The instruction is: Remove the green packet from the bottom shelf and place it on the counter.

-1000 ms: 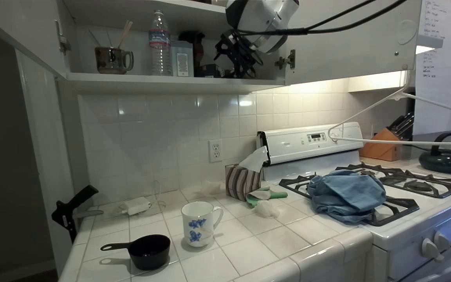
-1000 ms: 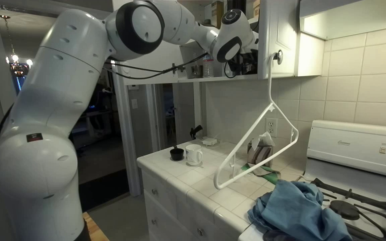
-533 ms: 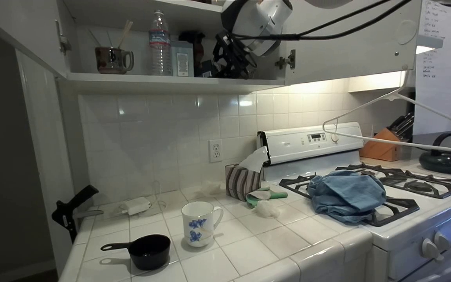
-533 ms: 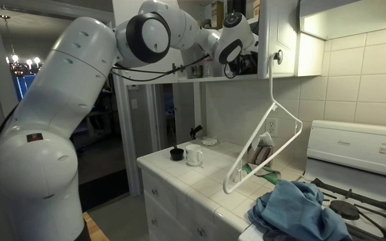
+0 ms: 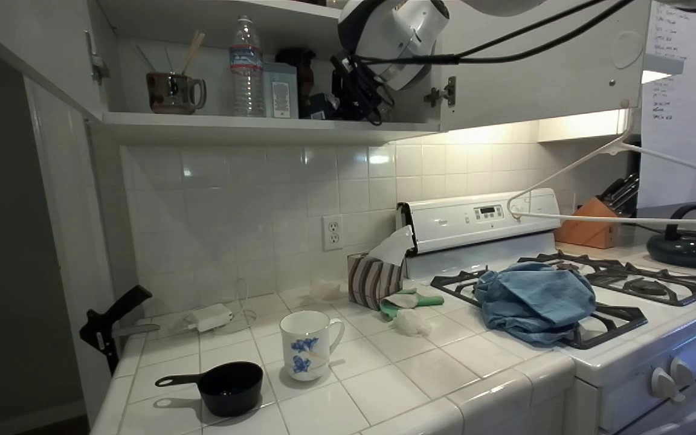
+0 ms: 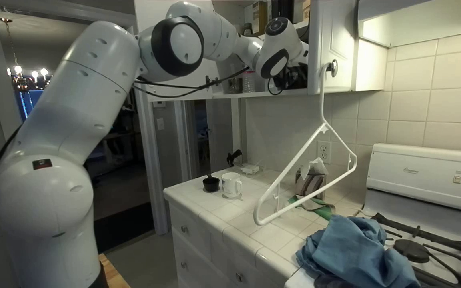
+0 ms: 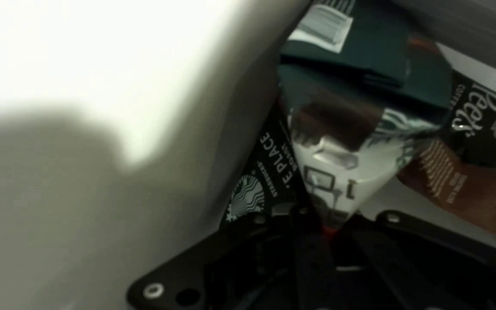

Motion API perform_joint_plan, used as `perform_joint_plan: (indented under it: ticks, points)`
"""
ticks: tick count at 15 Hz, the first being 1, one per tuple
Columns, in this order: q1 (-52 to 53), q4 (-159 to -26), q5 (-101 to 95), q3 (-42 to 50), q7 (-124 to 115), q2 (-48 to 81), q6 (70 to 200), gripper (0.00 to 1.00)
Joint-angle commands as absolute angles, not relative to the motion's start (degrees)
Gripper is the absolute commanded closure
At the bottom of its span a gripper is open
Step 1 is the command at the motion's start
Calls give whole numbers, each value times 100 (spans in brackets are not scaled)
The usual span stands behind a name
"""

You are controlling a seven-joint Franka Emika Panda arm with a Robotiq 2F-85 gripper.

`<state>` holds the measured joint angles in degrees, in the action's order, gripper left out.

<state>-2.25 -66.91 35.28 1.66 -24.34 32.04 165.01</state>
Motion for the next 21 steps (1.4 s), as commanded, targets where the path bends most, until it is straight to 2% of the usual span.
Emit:
perform_joint_plan:
  ticks: [1,5,7,10,13,19,20,21]
  points:
    - [-215,-7987,3815,-154,-1843,2460,17217,100]
    - [-439,-9017,4381,-736,-1173,1912,18368,100]
    - [-785,-9467,4655,-1387,-769,1597,19225,100]
    - [-1315,-10004,4169,-2274,-992,1214,20327,100]
    - [-1591,-10930,3822,-2639,-1597,702,21329,100]
    - [-1622,-12796,4323,-2607,-2379,-168,23202,100]
    - [-855,-13120,4460,-1800,-2235,-336,23219,100]
    - [-743,-13457,4648,-1687,-1860,-492,23188,100]
